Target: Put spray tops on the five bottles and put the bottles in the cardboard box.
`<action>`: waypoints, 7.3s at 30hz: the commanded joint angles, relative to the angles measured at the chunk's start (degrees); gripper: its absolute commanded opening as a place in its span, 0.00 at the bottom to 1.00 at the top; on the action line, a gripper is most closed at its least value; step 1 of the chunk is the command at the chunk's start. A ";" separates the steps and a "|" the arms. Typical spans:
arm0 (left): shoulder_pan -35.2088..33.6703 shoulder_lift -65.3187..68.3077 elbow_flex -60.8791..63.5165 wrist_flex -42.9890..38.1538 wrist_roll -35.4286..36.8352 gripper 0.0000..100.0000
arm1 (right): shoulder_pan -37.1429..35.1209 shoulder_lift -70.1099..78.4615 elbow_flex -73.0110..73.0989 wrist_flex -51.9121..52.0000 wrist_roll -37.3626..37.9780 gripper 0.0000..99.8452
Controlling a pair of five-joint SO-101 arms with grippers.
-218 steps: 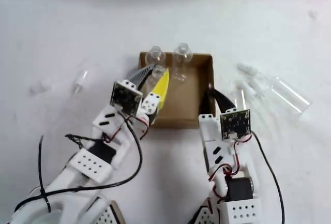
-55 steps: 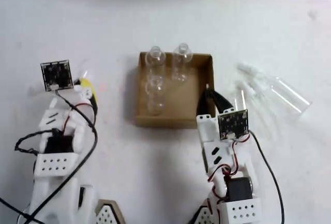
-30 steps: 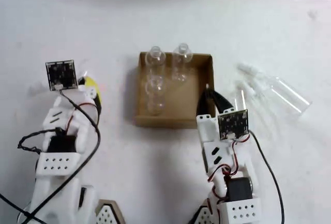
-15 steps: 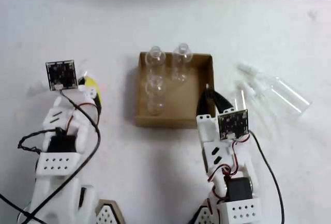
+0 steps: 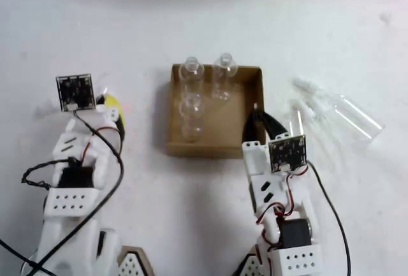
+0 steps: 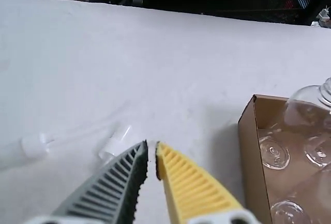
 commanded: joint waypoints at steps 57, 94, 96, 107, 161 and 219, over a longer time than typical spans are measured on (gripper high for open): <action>2.68 -50.59 24.00 0.97 -9.14 0.02 | 0.22 -0.48 0.53 -0.31 0.62 0.02; 8.31 -50.33 24.97 2.11 -14.51 0.02 | 28.00 69.05 -67.69 10.68 9.05 0.04; 8.31 -50.33 24.97 2.11 -14.51 0.02 | 28.62 76.70 -73.32 12.62 13.36 0.04; 8.31 -50.33 24.97 2.02 -14.51 0.02 | 27.47 113.89 -106.73 41.27 40.00 0.05; 11.03 -50.33 24.97 2.55 -18.64 0.03 | 32.57 161.10 -163.52 63.69 61.01 0.03; 11.03 -50.33 24.97 2.55 -18.81 0.02 | 30.02 103.43 -173.45 74.07 0.35 0.01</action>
